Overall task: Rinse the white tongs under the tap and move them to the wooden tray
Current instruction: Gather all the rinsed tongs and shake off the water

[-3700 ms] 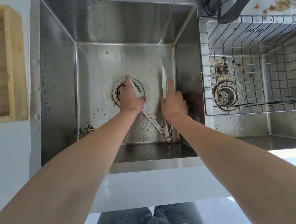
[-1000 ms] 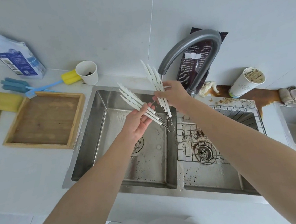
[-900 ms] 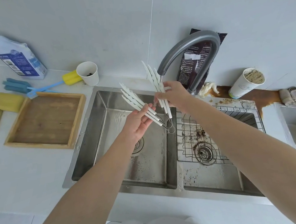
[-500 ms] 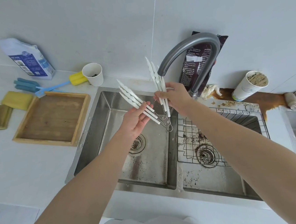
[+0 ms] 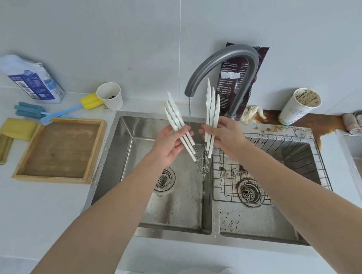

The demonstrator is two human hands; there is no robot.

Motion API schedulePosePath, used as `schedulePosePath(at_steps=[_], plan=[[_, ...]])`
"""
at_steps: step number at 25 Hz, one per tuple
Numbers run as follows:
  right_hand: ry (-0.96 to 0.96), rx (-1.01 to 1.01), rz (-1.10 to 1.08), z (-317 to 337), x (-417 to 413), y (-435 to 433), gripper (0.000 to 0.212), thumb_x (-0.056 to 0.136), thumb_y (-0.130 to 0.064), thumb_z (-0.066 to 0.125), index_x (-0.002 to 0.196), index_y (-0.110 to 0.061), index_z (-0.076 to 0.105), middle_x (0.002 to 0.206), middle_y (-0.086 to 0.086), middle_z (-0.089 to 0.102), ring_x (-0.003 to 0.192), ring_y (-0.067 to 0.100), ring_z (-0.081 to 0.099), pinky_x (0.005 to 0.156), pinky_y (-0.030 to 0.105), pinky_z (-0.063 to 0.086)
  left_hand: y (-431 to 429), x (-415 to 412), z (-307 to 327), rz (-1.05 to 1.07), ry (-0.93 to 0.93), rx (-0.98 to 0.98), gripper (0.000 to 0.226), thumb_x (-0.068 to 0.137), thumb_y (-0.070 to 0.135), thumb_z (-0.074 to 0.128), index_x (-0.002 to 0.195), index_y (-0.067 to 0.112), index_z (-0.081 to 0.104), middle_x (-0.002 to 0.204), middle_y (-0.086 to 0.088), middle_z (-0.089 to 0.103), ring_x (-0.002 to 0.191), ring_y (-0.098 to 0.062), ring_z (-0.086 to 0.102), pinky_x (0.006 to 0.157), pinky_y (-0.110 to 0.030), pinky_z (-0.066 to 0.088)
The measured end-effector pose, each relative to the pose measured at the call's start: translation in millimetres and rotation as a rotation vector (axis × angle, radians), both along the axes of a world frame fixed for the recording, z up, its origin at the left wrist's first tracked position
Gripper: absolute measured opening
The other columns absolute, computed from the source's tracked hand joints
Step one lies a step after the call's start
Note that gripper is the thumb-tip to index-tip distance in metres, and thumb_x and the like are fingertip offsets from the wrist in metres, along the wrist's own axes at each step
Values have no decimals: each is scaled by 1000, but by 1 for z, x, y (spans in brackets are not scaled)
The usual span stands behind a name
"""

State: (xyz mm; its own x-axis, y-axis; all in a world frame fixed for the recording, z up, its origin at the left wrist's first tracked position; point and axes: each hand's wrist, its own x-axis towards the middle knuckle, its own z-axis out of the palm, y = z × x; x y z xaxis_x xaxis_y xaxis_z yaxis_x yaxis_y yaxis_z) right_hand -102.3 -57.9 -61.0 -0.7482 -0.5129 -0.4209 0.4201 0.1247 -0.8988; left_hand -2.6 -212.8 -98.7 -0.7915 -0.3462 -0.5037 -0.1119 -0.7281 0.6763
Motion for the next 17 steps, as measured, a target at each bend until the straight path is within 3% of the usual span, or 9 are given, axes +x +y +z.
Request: schedulePosePath(at_steps=[4, 9, 17], plan=[[-24, -1, -63, -4, -1, 19, 26, 88, 6, 66, 112, 0, 61, 104, 18, 71, 97, 29, 73, 82, 38, 59, 4, -15, 4, -19, 3, -11, 30, 84, 9, 73, 112, 4, 64, 99, -10, 76, 97, -25, 73, 77, -35, 60], [-57, -39, -114, -5, -2, 34, 22, 89, 8, 63, 106, -6, 61, 104, 19, 69, 94, 28, 73, 88, 42, 58, 0, -38, 17, -68, -10, -75, 29, 82, 15, 76, 108, 5, 66, 94, -9, 76, 92, -23, 73, 85, -39, 58], [-43, -91, -147, 1, -3, 46, 20, 91, 8, 61, 104, -7, 60, 103, 18, 70, 96, 29, 73, 86, 41, 59, -3, -66, 33, -114, -21, -167, 26, 80, 22, 79, 100, 7, 71, 102, -13, 75, 92, -25, 74, 71, -33, 60]])
